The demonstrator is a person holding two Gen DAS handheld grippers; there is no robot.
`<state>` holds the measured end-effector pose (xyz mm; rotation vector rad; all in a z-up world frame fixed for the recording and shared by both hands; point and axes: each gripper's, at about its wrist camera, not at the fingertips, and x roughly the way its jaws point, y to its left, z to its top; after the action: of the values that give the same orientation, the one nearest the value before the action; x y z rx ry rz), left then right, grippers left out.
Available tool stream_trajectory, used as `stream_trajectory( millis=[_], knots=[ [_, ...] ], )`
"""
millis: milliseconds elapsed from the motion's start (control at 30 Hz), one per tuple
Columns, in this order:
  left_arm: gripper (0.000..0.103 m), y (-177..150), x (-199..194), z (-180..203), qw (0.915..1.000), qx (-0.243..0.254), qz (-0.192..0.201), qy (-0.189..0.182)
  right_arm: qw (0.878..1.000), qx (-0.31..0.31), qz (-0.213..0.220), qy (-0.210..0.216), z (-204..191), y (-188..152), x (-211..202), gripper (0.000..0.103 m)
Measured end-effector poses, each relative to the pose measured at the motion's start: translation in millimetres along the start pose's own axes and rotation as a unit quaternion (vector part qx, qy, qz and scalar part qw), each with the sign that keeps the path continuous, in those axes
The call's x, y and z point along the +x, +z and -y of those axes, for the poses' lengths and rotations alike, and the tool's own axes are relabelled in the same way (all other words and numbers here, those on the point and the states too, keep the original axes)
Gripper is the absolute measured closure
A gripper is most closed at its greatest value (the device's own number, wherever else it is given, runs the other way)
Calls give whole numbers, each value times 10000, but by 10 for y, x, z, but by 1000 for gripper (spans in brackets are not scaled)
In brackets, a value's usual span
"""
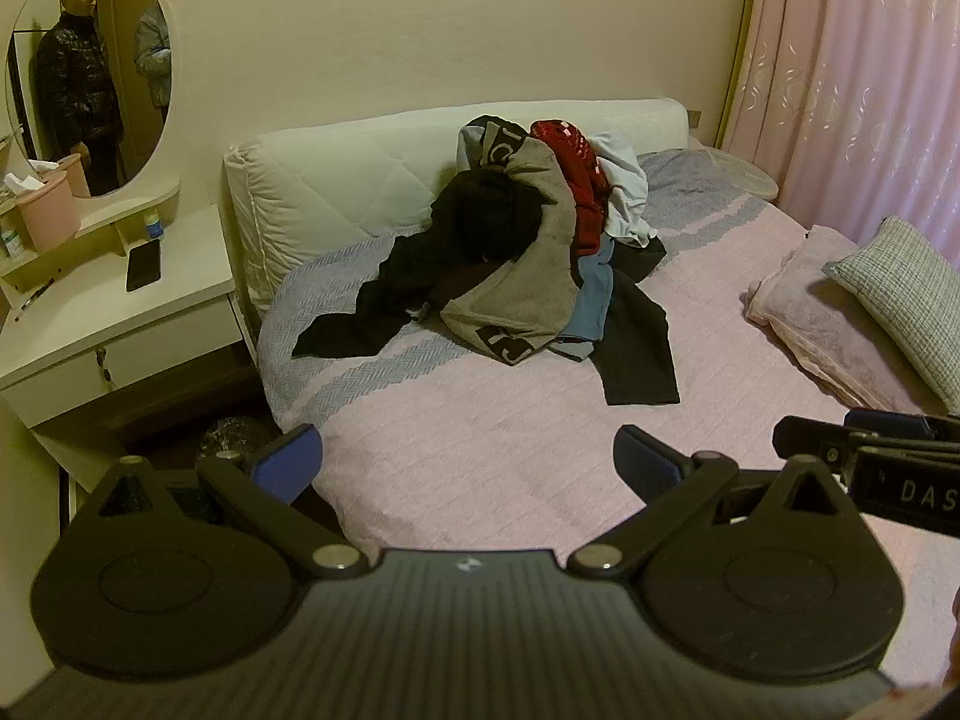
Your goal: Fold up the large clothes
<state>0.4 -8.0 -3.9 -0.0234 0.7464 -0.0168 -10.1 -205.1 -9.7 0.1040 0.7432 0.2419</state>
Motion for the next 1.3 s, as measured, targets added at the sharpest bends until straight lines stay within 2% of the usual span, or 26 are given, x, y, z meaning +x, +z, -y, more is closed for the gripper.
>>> stream_trajectory(
  millis=[833, 1300],
  knots=[
    [1, 73, 46, 140, 10000, 76, -17, 38, 10000, -3, -13, 98, 114, 99, -17, 41],
    [1, 181, 206, 318, 9999, 128, -76, 88, 9997, 37, -77, 234, 332, 206, 97, 41]
  ],
)
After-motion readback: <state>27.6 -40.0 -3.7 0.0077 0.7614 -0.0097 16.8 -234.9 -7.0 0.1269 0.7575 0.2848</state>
